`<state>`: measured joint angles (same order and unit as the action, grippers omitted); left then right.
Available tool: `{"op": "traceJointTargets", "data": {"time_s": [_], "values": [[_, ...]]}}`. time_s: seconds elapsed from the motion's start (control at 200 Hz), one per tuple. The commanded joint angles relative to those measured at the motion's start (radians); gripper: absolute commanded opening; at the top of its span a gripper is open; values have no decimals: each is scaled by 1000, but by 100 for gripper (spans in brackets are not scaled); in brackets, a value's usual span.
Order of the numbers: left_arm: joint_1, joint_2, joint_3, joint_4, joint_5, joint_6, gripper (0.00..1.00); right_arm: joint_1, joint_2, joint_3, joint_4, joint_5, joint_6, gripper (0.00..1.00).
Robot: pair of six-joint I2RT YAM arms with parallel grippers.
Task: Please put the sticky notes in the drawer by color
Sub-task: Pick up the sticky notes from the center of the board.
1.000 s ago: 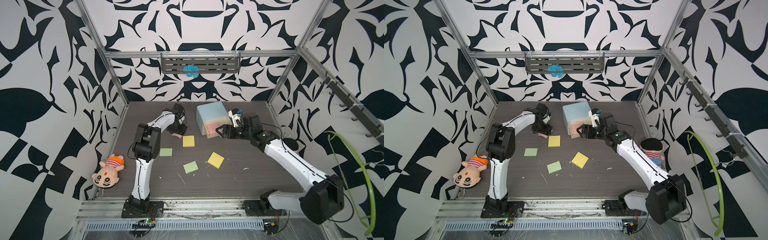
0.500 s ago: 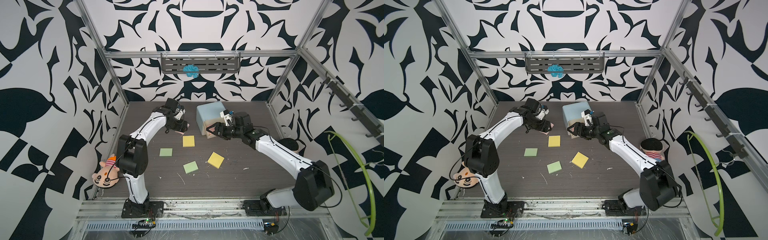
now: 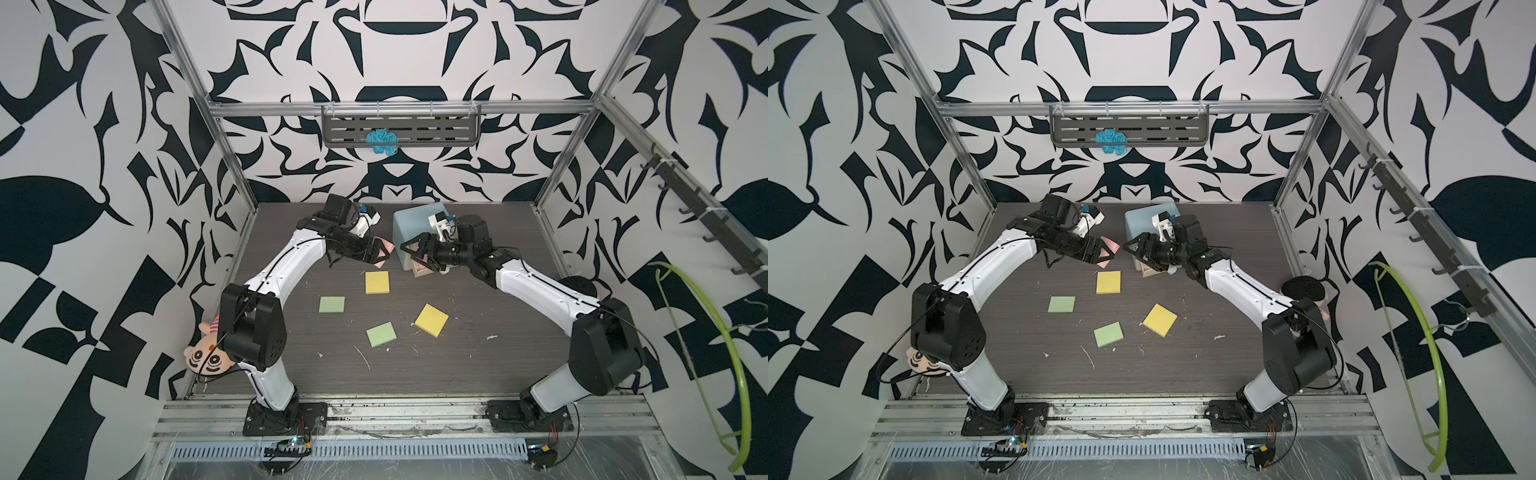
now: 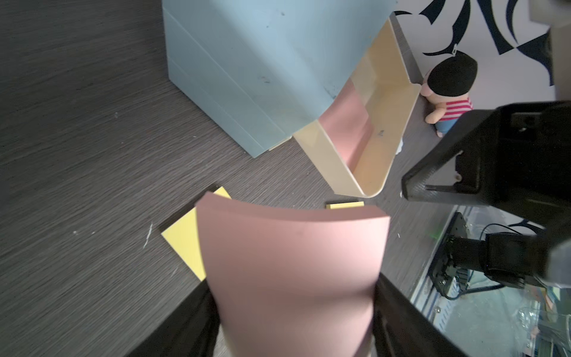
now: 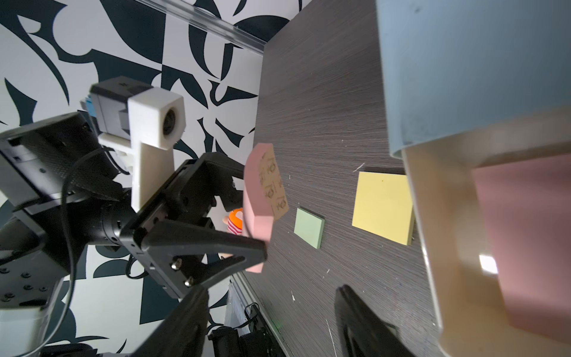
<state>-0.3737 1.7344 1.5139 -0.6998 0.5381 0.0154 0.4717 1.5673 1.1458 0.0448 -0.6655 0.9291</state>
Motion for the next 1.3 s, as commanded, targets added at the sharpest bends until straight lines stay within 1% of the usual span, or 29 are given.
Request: {"op": "traceJointTargets", "data": {"time_s": [0.0,0.18,0.315,0.4,0.49,0.89,0.94,0.97,1.02,1.045,1.06,1.13,1.215,1.295], "values": [[-9,-21,-4,18,83,3,76,14,5,56,44,-24,10,69],[-17,-16,0,11,94,11,75,25,51,90,46,-30,14,65],[-19,-16,3,-2,94,20,75,30,79,108,52,-37,17,59],[-19,-19,0,-3,94,24,75,32,94,116,58,-44,25,50],[-19,-17,-3,-3,95,29,75,34,101,123,66,-48,34,43],[-19,6,12,-27,82,52,75,34,104,127,60,-54,27,21],[-19,7,13,-27,80,54,77,34,101,124,58,-54,25,14],[-19,7,13,-26,80,55,80,33,99,125,54,-52,22,11],[-19,7,13,-26,79,56,84,34,96,124,49,-54,20,4],[-19,7,12,-25,79,54,84,34,96,124,46,-53,16,2],[-19,6,12,-24,78,54,89,33,95,125,45,-52,14,0],[-19,1,11,-20,74,52,100,34,89,121,35,-52,7,0],[-19,-24,-7,10,72,48,99,32,71,107,33,-35,-5,0],[-19,-79,-54,87,65,35,99,23,45,92,14,-10,-21,0]]}}
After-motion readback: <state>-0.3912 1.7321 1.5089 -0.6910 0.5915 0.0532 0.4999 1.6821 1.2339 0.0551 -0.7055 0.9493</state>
